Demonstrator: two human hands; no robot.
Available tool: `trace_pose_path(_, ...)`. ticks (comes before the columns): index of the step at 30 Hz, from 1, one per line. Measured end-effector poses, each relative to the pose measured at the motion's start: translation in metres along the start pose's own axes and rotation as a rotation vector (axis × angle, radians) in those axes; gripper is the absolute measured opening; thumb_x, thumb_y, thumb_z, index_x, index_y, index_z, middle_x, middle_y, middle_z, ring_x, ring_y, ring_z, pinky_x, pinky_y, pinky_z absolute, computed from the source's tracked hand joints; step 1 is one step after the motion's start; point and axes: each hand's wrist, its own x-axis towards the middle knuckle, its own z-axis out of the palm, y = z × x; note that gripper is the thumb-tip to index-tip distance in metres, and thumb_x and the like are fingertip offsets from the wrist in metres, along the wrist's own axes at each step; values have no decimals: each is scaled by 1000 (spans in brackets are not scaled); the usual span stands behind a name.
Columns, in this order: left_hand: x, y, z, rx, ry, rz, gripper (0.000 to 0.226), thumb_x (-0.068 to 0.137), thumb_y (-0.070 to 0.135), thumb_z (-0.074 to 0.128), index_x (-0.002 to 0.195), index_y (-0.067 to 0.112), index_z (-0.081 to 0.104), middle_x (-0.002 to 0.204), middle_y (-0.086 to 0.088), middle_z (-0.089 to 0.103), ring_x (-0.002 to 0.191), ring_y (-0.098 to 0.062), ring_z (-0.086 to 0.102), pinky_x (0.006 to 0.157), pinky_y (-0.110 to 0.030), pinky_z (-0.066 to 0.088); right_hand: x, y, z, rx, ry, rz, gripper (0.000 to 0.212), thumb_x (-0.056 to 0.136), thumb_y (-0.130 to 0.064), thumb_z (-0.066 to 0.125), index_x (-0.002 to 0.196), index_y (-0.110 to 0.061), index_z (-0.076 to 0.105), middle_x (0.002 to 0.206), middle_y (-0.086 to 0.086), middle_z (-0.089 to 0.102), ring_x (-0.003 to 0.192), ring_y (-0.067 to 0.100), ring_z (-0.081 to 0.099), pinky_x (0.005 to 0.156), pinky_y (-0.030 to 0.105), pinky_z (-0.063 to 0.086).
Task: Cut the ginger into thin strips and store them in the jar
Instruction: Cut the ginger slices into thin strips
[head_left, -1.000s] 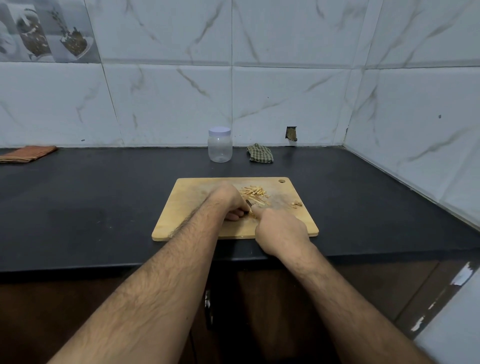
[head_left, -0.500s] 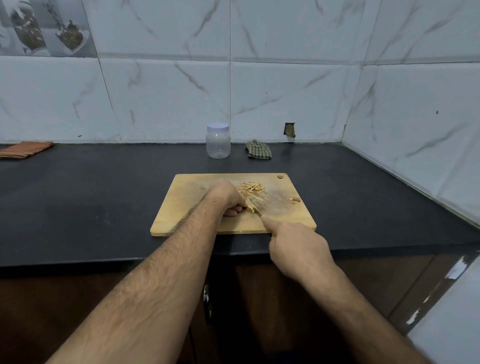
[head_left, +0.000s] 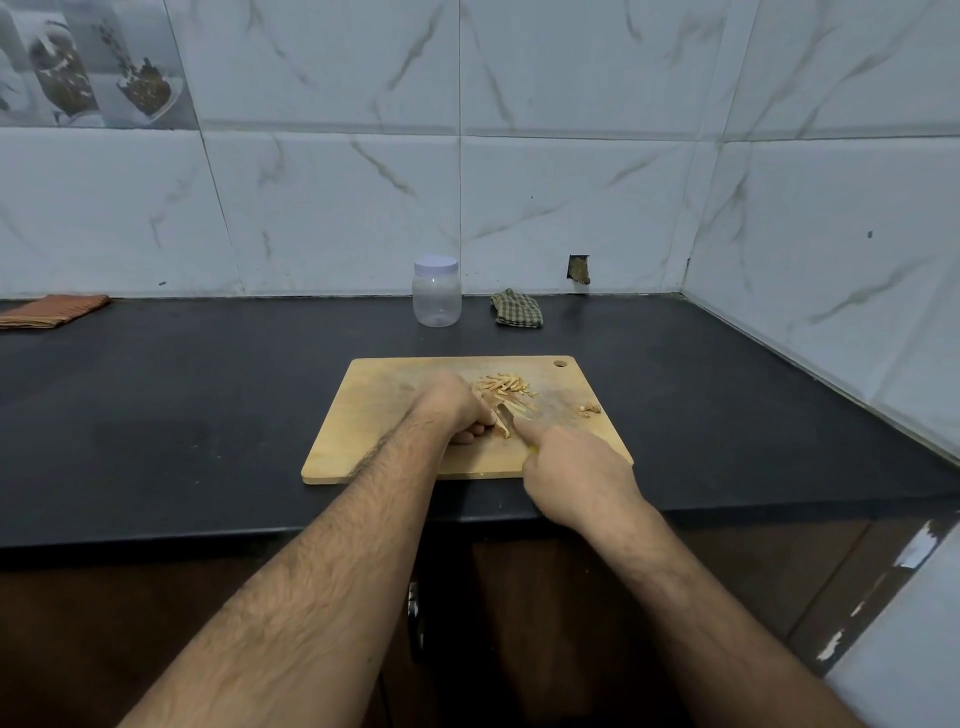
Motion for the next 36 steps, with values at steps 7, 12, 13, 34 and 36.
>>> trace_pose_path(7, -1, -1, 0, 17, 1, 8, 13, 83, 12, 76, 72, 13, 69, 65, -1, 64, 56, -12, 55, 61, -24, 54, 7, -4, 4, -13, -7, 12, 65, 95, -9, 40, 151, -42, 32, 132, 0, 58, 116, 23, 56, 74, 32, 40)
trace_pose_path(12, -4, -1, 0, 11, 1, 24, 6, 84, 12, 75, 87, 6, 73, 68, -3, 64, 58, -14, 55, 67, -27, 55, 8, -6, 4, 21, -3, -4, 67, 95, -11, 40, 152, -43, 30, 136, -1, 57, 120, 23, 54, 77, 32, 40)
trace_pose_path(13, -4, -1, 0, 11, 4, 27, 8, 84, 11, 75, 89, 6, 74, 69, -3, 65, 59, -14, 56, 70, -28, 56, 8, -6, 4, 21, -6, -7, 66, 95, -11, 40, 152, -43, 30, 136, 0, 57, 119, 23, 54, 77, 33, 40)
trace_pose_path(34, -9, 2, -1, 59, -1, 27, 20, 87, 12, 72, 68, 14, 66, 61, 0, 60, 50, -10, 50, 50, -20, 46, 15, -15, 5, -97, -58, -12, 74, 92, -4, 42, 153, -44, 26, 128, 4, 58, 112, 24, 56, 75, 35, 45)
trace_pose_path(36, -10, 2, -1, 61, 0, 16, 15, 87, 13, 72, 72, 13, 68, 64, -1, 62, 53, -11, 52, 56, -21, 49, 8, -12, 4, -101, -70, -11, 77, 91, -3, 42, 154, -44, 24, 124, 5, 59, 109, 25, 58, 71, 35, 44)
